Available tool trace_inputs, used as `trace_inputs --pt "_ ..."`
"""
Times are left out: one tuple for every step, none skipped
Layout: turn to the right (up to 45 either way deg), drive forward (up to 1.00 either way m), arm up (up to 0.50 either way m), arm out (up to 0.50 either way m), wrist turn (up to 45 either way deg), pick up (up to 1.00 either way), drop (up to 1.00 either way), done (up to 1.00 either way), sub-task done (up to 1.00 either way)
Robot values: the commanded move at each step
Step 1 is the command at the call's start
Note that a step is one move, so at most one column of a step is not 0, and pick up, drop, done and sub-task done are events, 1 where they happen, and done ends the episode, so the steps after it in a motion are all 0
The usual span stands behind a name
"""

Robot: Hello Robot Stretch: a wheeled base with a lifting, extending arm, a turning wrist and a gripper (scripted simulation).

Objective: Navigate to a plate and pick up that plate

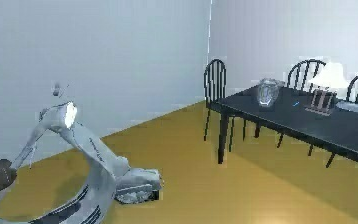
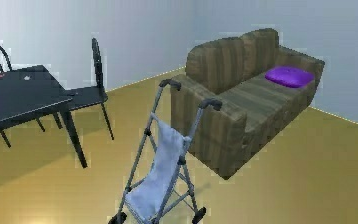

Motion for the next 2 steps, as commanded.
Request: trace_inputs --pt "0.0 0.25 0.0 0.0 0.0 0.0 0.0 0.0 0.0" --pt "24.0 0.0 0.0 0.0 0.0 0.0 0.0 0.0 0.0"
